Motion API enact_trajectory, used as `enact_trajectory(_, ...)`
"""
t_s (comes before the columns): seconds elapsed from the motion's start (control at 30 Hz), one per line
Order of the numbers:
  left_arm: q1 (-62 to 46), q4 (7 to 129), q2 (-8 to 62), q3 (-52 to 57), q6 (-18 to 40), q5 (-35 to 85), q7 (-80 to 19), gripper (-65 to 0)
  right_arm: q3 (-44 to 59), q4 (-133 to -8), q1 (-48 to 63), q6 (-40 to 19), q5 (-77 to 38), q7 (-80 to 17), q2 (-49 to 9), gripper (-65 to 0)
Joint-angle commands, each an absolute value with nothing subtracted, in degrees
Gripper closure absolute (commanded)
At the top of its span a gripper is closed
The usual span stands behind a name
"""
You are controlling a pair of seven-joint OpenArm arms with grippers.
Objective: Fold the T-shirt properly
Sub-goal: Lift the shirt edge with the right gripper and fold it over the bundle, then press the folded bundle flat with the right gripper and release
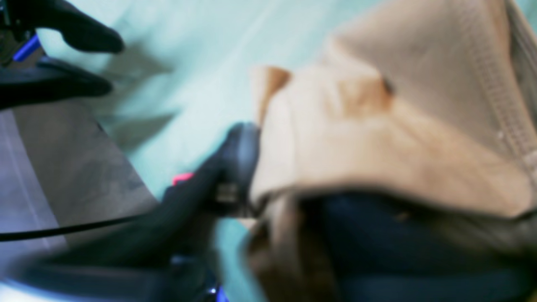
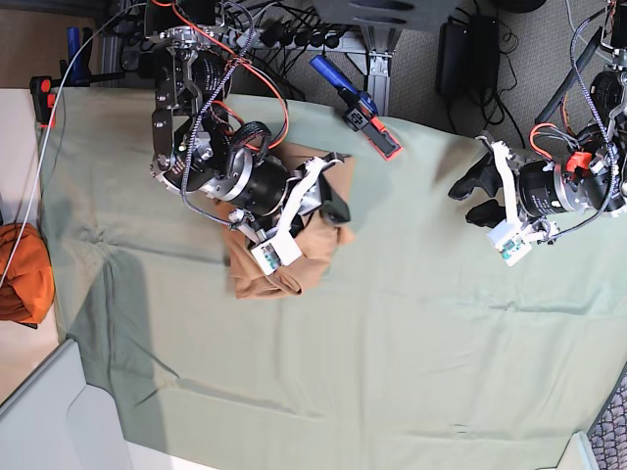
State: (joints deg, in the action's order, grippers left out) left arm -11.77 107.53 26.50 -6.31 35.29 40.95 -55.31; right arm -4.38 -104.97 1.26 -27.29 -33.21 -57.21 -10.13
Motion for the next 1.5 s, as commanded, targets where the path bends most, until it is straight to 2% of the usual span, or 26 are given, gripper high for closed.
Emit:
enact_trajectory(0.0,-11.31,108.57,27.14,-5.91,36.73,41.78,-54.50,-32.0,-4.25,-106.13,0.36,-34.28,-35.07,-55.68,-10.26,-29.7)
enact_trajectory(0.07,-11.31,108.57,27.51,-5.91,36.73,42.39,-54.48,-32.0,-4.25,-106.13,0.38,-34.30,-37.19,-55.70,-10.26,-36.1)
enact_trajectory(0.27,-11.29,108.57,27.79,-5.91,37.36,42.63,-54.50,-32.0,-4.25,-106.15,0.40,-34.30,-42.94,-55.99,-10.17,-36.2)
enact_trajectory(0.4,-11.31,108.57,27.81,-5.91,37.39,42.65,-54.83,-32.0,-4.25,-106.45,0.38,-34.33,-42.52,-56.27,-8.82,-36.2)
enact_trajectory(0.6,-11.29,108.57,27.81,-5.91,37.39,43.20,-55.18,-32.0,-6.33,-107.81,0.34,-34.54,-33.52,-56.40,-9.02,-36.2)
enact_trajectory(0.77,-11.31,108.57,27.81,-5.91,40.00,46.81,-56.47,-32.0,-15.27,-107.90,0.32,-34.46,-24.93,-55.79,-10.76,-36.2)
enact_trajectory(1.07,-11.29,108.57,28.99,-5.91,40.00,46.96,-56.47,-32.0,-28.53,-107.92,-2.35,-34.26,-9.63,-53.32,-11.18,-36.2)
enact_trajectory(1.27,-11.31,108.57,30.87,-4.60,40.00,47.20,-56.45,-32.0,-32.86,-107.92,-3.81,-34.22,-9.91,-52.51,-11.53,-36.2)
enact_trajectory(1.47,-11.29,108.57,31.46,1.74,40.00,51.48,-57.30,-32.0,-35.70,-108.20,-3.81,-34.22,-10.11,-52.53,-11.53,-36.2)
